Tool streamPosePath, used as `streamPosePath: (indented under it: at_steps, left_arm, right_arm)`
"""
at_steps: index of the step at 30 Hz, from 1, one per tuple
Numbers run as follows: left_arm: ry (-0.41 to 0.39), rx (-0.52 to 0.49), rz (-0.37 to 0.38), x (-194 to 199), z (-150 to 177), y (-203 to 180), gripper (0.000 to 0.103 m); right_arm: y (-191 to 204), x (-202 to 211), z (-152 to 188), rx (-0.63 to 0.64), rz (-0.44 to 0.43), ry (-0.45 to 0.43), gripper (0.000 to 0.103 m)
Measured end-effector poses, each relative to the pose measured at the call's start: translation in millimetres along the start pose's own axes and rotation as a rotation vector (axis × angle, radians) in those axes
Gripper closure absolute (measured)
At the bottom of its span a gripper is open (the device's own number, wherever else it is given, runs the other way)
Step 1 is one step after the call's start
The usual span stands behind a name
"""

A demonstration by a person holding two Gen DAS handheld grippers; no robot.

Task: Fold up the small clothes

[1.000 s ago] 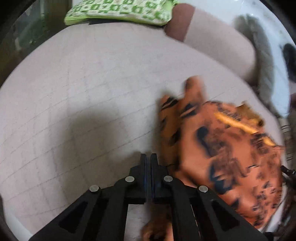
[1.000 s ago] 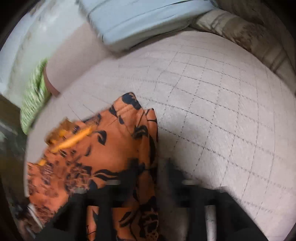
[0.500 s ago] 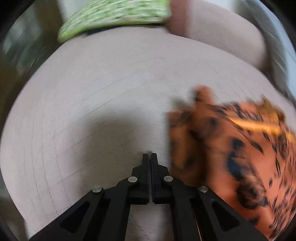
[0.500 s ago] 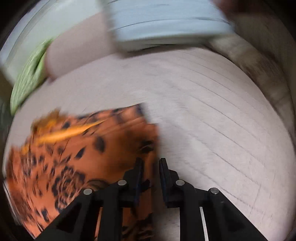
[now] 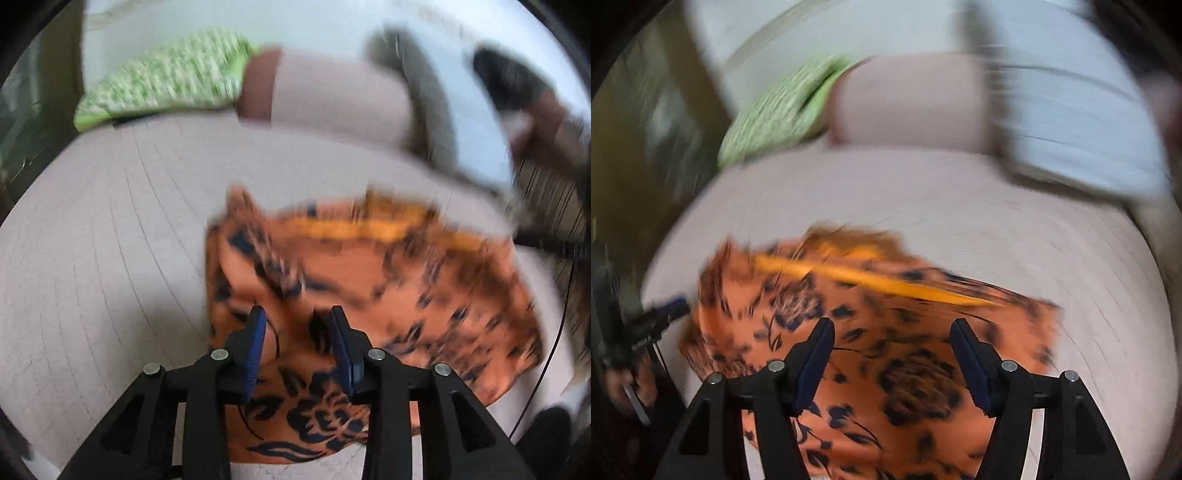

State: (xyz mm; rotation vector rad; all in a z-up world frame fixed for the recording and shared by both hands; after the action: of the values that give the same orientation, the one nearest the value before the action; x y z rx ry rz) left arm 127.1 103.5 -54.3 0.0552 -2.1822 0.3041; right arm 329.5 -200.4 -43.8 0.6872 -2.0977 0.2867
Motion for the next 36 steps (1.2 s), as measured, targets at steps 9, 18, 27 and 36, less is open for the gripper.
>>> streamPosePath:
  at_steps: [9,18,27,36]
  left_arm:
    - [0.127,-0.133,-0.029,-50,-79,-9,0.075]
    - [0.143,-0.104,-0.146,-83,-76,2,0.103]
    - [0.014,-0.058,-0.142,-64,-97,7,0.103]
    - [0.054,-0.069,-0.162,-90,-89,11,0.103]
  right_arm:
    - [-71,-46,35,-0.26,0.173,0.073,0.036]
    - [-81,-66,31,-0.227,0.159,0.101,0.098]
    - [-103,-38,12,-0.317,0.192,-0.038,0.102]
    - [-80,-71,28,-0.317,0.114,0.063,0.023]
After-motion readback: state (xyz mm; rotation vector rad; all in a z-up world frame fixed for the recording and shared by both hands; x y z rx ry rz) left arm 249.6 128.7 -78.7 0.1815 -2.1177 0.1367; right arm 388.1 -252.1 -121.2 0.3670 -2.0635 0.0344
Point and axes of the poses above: each gripper's, at about its wrist camera, not at the fingertips, and x roughly against the way its jaws point, y to its left, z to its underside, the point moved 5 cm from there along -x, roughly the way its jaws point, and after that the axes turned 6 degrees about x, right-handed, at the moved point
